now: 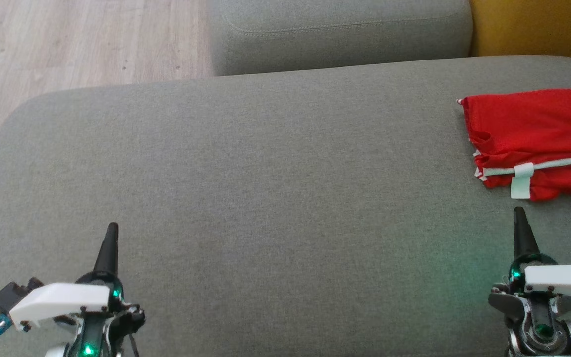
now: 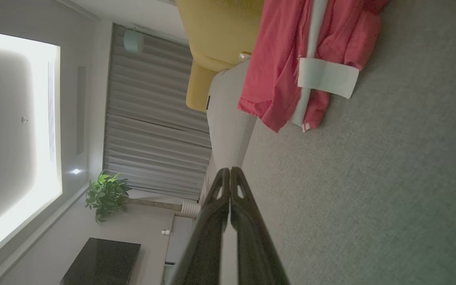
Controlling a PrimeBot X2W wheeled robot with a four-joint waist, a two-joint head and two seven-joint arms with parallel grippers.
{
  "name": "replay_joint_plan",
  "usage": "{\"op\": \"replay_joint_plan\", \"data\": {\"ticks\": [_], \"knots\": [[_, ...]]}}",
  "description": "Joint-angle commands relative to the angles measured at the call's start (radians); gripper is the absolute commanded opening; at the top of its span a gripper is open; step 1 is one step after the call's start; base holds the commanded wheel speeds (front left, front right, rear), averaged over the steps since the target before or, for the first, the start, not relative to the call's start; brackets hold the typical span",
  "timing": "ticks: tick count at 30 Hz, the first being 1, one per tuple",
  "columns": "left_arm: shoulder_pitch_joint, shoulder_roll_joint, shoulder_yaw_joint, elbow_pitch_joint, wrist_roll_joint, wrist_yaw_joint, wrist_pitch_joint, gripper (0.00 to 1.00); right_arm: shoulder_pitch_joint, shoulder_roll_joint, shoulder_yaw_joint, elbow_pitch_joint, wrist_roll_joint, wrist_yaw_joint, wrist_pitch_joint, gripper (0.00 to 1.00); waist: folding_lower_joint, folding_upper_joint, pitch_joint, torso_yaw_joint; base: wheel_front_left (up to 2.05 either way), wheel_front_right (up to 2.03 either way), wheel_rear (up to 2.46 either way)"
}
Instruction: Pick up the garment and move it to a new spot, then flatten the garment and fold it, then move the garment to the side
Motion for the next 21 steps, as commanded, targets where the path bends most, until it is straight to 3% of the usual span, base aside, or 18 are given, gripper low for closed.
{"op": "replay_joint_plan", "data": {"ticks": [1,21], "knots": [[-0.057,0.016,0.035,-0.028,-0.033,-0.010,0.009,0.00,-0.039,-0.005,0.013,-0.041,0.039,-0.001,0.010,0.00,0.0000,0.0000,0.000,0.001,0.00,0.00,0.00],[-0.074,0.017,0.077,-0.014,-0.235,-0.035,0.066,0.00,-0.039,-0.005,-0.010,-0.056,0.249,-0.001,0.065,0.00,0.0000,0.0000,-0.003,0.010,0.00,0.00,0.00]]}}
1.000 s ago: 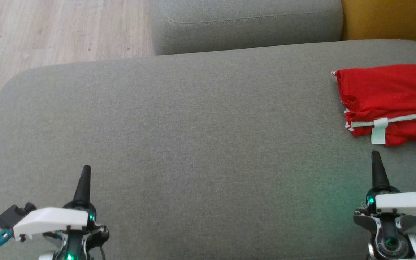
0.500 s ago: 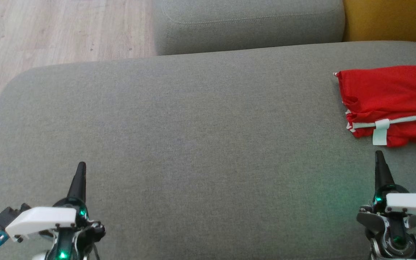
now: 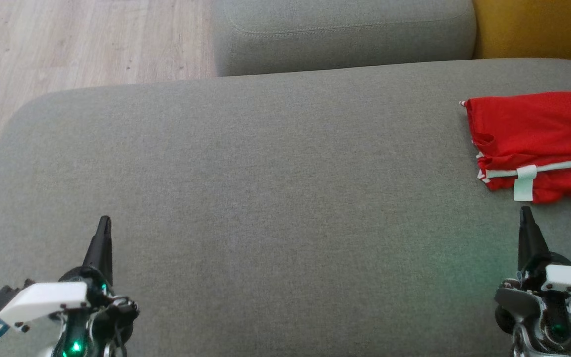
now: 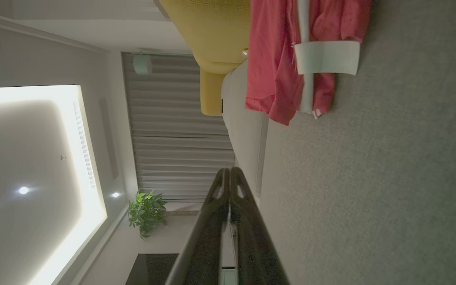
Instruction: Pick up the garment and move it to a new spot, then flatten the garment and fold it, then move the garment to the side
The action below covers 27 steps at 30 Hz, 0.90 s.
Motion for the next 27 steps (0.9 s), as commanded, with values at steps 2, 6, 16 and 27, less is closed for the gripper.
{"op": "replay_joint_plan", "data": {"ticks": [2,6,16,27], "knots": [[-0.055,0.017,0.042,-0.026,-0.038,-0.011,0.012,0.00,-0.039,-0.005,0.016,-0.045,0.041,-0.001,0.014,0.00,-0.0001,0.0000,0.000,0.001,0.00,0.00,0.00],[-0.058,0.016,0.048,-0.024,-0.066,-0.015,0.020,0.00,-0.039,-0.005,0.012,-0.047,0.071,-0.001,0.022,0.00,-0.0001,0.0000,-0.001,0.002,0.00,0.00,0.00],[-0.058,0.014,0.051,-0.024,-0.064,-0.015,0.023,0.00,-0.039,-0.005,0.012,-0.047,0.071,-0.001,0.022,0.00,-0.0001,0.0000,-0.001,0.002,0.00,0.00,0.00],[-0.058,0.013,0.053,-0.024,-0.062,-0.015,0.024,0.00,-0.039,-0.005,0.012,-0.047,0.071,-0.001,0.022,0.00,-0.0001,0.0000,-0.001,0.002,0.00,0.00,0.00]]}}
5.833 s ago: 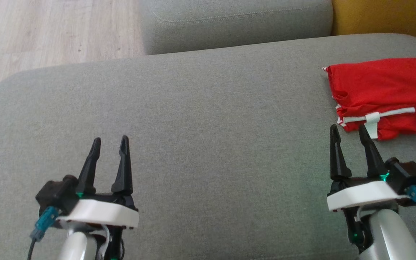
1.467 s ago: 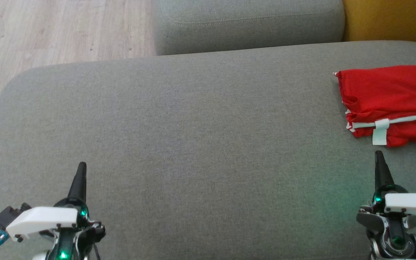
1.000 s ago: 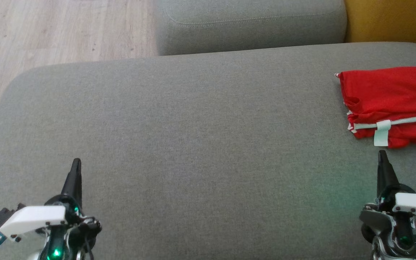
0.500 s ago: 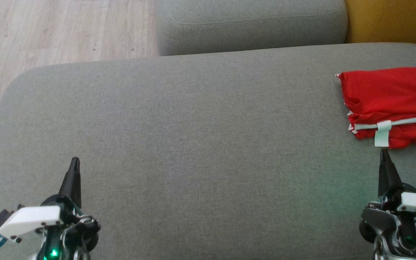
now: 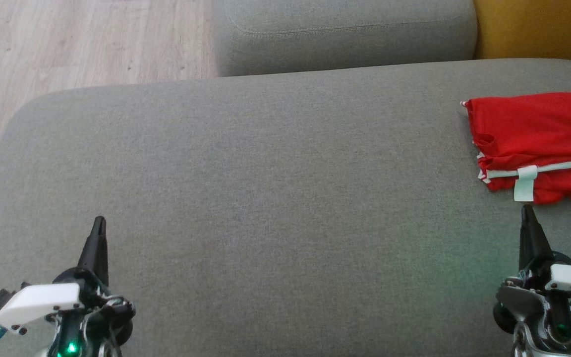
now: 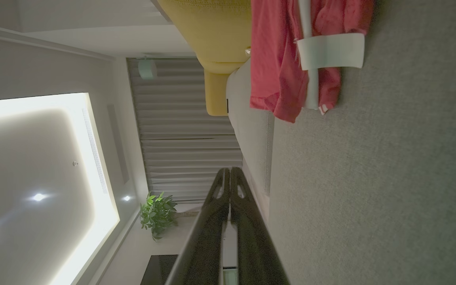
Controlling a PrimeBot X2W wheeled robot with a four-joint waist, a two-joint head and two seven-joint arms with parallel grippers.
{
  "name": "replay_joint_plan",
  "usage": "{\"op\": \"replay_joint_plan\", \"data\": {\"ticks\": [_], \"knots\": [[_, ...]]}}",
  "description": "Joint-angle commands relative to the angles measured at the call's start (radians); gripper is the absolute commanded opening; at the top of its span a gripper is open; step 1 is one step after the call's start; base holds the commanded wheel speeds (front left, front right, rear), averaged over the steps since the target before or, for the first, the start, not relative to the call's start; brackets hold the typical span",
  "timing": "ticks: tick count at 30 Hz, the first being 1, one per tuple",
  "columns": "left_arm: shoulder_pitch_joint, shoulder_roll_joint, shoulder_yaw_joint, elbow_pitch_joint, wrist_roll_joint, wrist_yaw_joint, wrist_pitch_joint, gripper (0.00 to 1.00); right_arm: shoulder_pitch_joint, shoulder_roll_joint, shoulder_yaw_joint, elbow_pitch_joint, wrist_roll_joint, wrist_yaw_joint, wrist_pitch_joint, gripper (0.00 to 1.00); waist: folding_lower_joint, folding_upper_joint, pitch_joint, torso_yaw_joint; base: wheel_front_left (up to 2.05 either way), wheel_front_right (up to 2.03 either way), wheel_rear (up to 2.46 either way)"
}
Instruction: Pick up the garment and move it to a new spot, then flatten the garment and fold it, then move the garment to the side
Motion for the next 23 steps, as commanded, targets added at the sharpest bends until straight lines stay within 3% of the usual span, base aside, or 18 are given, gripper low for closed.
{"op": "replay_joint_plan", "data": {"ticks": [1,23], "knots": [[-0.058,0.013,0.034,-0.029,0.002,-0.007,0.007,0.00,-0.039,-0.005,0.020,-0.038,0.006,-0.001,0.006,0.00,0.0000,0.0000,0.000,0.000,0.00,0.00,0.00],[-0.058,0.010,0.038,-0.029,0.005,-0.007,0.010,0.00,-0.039,-0.005,0.020,-0.038,0.006,-0.001,0.006,0.00,0.0000,0.0000,0.000,0.000,0.00,0.00,0.00]]}}
